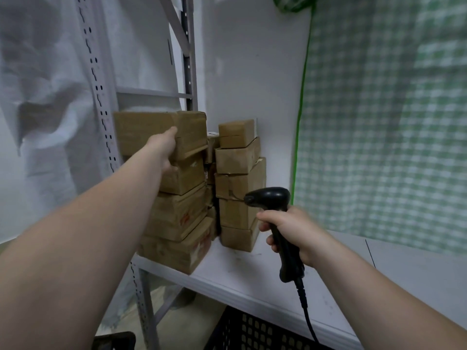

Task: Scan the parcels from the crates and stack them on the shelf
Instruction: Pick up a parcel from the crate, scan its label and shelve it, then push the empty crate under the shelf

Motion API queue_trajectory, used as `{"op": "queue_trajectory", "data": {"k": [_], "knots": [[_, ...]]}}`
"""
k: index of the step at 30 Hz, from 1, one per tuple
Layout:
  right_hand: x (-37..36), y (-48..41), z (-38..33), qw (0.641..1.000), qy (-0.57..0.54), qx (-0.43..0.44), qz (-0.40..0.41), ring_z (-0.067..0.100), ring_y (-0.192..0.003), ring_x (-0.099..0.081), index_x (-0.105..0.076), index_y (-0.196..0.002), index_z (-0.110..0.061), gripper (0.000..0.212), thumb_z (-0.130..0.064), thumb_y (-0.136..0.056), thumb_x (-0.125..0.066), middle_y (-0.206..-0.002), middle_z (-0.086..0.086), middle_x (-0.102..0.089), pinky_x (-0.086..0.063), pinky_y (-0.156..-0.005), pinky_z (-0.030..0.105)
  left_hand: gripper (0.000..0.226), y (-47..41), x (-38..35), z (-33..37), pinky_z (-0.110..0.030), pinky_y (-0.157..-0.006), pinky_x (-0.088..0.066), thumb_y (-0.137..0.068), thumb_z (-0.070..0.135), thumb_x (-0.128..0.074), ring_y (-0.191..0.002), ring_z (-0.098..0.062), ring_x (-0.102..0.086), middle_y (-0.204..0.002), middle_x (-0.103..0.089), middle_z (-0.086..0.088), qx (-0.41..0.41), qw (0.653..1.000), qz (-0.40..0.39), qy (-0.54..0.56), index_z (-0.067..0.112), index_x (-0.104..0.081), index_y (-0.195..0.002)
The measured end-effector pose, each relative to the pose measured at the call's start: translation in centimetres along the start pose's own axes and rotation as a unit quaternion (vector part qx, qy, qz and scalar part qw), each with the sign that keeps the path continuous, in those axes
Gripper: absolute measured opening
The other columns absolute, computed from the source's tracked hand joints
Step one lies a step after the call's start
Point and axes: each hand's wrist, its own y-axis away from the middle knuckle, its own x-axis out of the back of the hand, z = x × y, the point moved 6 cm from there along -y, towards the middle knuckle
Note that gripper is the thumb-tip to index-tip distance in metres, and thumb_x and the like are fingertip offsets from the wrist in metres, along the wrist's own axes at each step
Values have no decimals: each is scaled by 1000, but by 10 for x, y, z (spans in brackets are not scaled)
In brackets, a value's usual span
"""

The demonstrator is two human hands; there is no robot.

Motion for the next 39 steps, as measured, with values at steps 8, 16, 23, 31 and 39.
{"op": "queue_trajectory", "data": {"k": [8, 16, 23, 31, 39], "knots": [[62, 4, 36, 994, 66, -69, 42, 19, -58, -52, -60, -99, -4, 15, -12, -88, -63, -84, 10, -56, -42, -52, 29, 47, 24, -48, -63, -29, -64, -46, -94, 33, -57, -84, -15, -52, -112, -54, -2, -26, 994, -48, -95, 15, -47, -136], [175, 37, 75, 953, 240, -145, 115, 21, -62, -57, -62, -104, -7, 24, -17, -83, -69, -83, 9, -63, -45, -54, 29, 24, 114, -162, -144, -28, -57, -45, -92, 22, -60, -79, -21, -49, -99, -53, -7, 18, 947, -271, -173, 11, -59, -113], [271, 92, 96, 790, 530, -221, 215, 21, -67, -58, -58, -103, -8, 19, -15, -85, -58, -78, 3, -56, -45, -56, 26, 8, 179, -223, -196, -33, -69, -49, -93, 24, -59, -79, -19, -52, -97, -53, -4, 57, 908, -350, -222, 17, -58, -99], [356, 128, 151, 686, 613, -273, 281, 18, -67, -50, -58, -105, -15, 18, -12, -87, -58, -75, -1, -48, -35, -52, 26, 15, 225, -286, -244, -31, -65, -47, -93, 23, -57, -77, -20, -53, -95, -55, -4, 82, 877, -406, -245, 14, -60, -105], [399, 110, 215, 747, 529, -259, 310, 27, -92, -58, -59, -105, -13, 21, -25, -88, -60, -101, 7, -58, -40, -69, 31, 14, 256, -346, -290, -29, -61, -45, -92, 18, -56, -75, -19, -52, -91, -53, -3, 91, 845, -450, -274, 13, -61, -104]]}}
